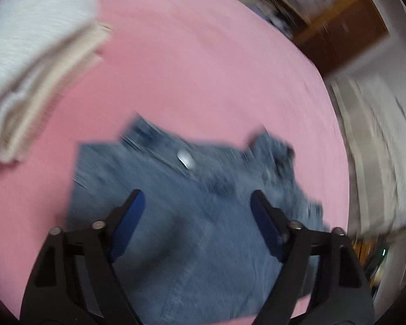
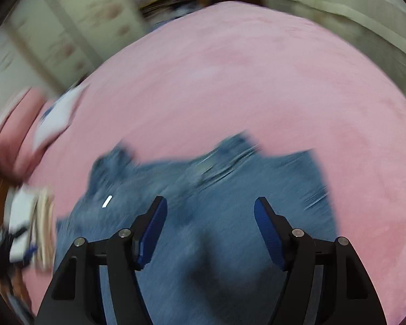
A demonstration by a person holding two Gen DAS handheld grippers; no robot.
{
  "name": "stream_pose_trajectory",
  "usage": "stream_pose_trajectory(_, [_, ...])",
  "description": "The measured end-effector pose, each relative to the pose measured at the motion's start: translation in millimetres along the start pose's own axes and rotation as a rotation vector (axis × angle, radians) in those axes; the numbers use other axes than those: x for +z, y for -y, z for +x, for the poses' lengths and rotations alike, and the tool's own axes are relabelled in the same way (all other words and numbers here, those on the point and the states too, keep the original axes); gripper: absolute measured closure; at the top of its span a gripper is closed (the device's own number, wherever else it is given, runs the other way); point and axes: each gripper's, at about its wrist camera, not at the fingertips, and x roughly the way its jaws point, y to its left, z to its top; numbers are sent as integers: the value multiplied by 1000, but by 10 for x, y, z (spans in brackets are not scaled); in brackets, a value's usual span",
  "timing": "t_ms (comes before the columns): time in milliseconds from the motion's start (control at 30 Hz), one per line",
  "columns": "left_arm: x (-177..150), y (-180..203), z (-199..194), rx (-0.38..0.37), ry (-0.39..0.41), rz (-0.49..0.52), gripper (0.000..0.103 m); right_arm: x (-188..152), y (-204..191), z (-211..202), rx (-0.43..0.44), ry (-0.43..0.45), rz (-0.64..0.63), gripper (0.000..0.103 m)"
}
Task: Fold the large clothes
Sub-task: 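Release the hem and smooth the halved jacket with both tools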
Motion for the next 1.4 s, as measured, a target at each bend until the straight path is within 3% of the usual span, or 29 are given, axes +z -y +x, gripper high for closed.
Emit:
stream_pose_trajectory(133, [-384,373,310,-27,-60,98,76,-526,-287,126,105,-84,-68,79])
stream_pose_trajectory(200, [-513,522,512,-2,-74,149,82,-683,-421,288,104,-99,-118,92])
stream_pose_trajectory(300, [-635,702,796,84,-82,239,87,-772,-574,470,91,-86,-159,96])
stream_pose_trajectory(467, [-653,674,1094,184,-33,250,90,-740,-395,887,55,-94,-156,102])
stream_pose_trajectory(600, [-579,615,1120,289,41,296,97,-658,-216,964,50,-80,-160,103])
stream_pose_trajectory(733, [-570,570,1148,271,26,300,97,-573,162,906,65,-67,-36,103])
stream_pose_trajectory(800, [-557,571,1129,272,27,307,97,-520,306,935,-43,-37,-32,103])
stream_pose_trajectory(933, [-482,538,1042,315,37,294,97,-468,548,823,-61,-30,-107,103])
stream_pose_trajectory(967, [-463,504,1012,338,42,287,97,-426,543,798,-131,-12,-127,103])
stream_pose_trajectory(1100, [-329,249,934,343,44,201,97,-321,957,610,-270,25,-131,103])
stream_pose_trajectory(1200, [-267,59,865,332,44,156,97,-259,1405,485,-219,14,-33,103])
stream_pose_trajectory(1267, [-240,-21,823,357,50,160,97,-247,1409,442,-263,15,-108,103])
stream_pose_trajectory(1300, [-239,-60,801,370,53,157,97,-262,1362,414,-331,32,-169,103])
stream_pose_trajectory(1333, [-239,-88,783,384,53,140,97,-270,1354,390,-396,43,-184,103])
stream_pose_trajectory(1400, [-264,-94,731,399,49,116,97,-290,1418,308,-422,51,-148,103])
